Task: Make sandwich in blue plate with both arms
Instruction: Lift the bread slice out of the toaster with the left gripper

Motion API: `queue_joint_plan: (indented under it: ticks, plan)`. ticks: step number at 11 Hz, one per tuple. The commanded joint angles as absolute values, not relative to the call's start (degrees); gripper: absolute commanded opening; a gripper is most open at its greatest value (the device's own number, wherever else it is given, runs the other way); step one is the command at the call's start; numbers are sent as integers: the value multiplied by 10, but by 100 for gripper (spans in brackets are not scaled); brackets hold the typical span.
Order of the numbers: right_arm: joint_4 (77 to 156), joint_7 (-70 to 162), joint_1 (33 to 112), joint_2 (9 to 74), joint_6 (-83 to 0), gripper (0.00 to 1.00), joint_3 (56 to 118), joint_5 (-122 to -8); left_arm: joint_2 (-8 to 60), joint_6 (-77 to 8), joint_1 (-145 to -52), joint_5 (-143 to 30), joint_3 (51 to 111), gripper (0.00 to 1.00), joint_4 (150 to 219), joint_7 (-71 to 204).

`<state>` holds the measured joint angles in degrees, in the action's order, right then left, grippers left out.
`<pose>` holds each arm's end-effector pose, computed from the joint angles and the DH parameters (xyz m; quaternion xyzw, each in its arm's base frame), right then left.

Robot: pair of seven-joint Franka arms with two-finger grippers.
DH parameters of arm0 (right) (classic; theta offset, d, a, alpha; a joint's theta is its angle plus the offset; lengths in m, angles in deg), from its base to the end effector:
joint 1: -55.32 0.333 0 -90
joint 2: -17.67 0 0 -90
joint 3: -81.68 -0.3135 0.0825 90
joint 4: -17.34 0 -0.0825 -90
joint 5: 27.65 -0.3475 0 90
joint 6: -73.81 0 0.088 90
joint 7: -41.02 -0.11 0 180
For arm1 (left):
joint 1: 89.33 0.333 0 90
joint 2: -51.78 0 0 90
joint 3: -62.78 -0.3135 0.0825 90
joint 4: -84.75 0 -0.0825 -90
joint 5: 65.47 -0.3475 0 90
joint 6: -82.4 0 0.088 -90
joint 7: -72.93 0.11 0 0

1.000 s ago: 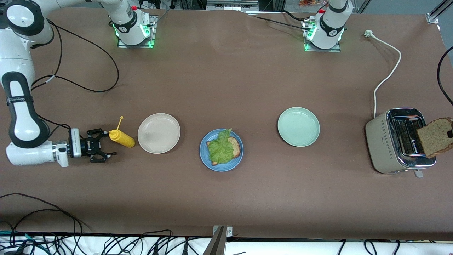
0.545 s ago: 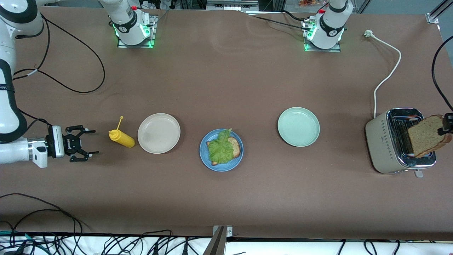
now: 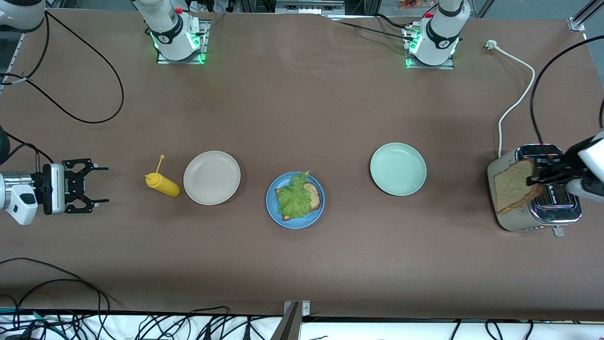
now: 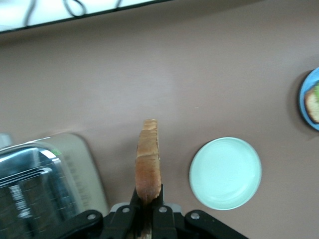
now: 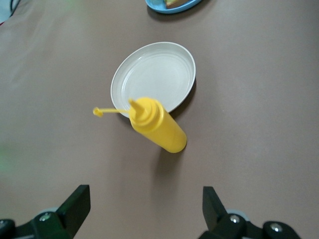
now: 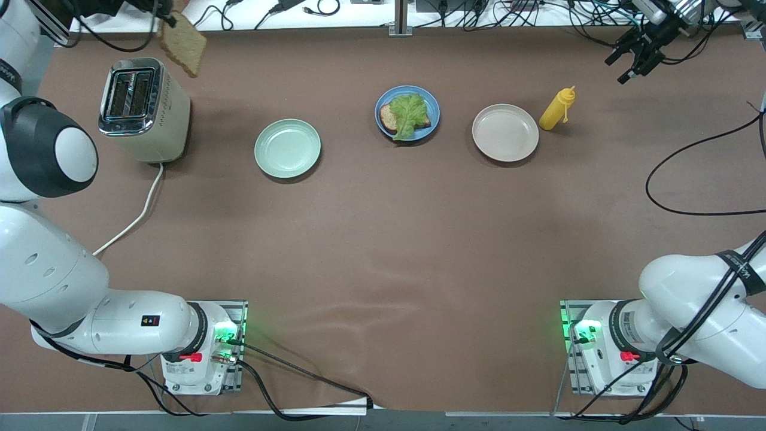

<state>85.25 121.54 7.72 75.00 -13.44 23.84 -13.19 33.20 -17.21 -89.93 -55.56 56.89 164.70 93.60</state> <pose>0.6552 -0.1228 0.3350 -0.7104 -0.6344 -0.0689 0.2968 0.6235 0.0318 0.5273 0.9900 -0.1229 0.0255 0.0650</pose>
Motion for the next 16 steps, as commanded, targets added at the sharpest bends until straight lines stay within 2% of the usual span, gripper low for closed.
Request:
queue_joint_plan:
  ticks: [1,4,5,9,12,14,16]
  plan:
    - [862,1115,107,668,-114,100,259,-130,311,-164,-901,-501,618,0,1642,860]
    - [862,992,136,621,-109,100,273,-144,269,-169,-903,-500,695,0,1628,784]
    - [862,954,153,600,-107,100,299,-167,248,-169,-903,-495,717,0,1615,759]
    - [863,804,253,520,-109,100,424,-216,181,-241,-905,-453,797,0,1595,683]
    - [863,687,345,469,-105,100,529,-233,144,-292,-911,-407,823,0,1595,658]
    - [863,640,401,450,-105,100,600,-260,117,-347,-926,-379,839,0,1595,614]
    - [864,614,469,434,-104,100,683,-266,83,-421,-929,-380,887,0,1595,563]
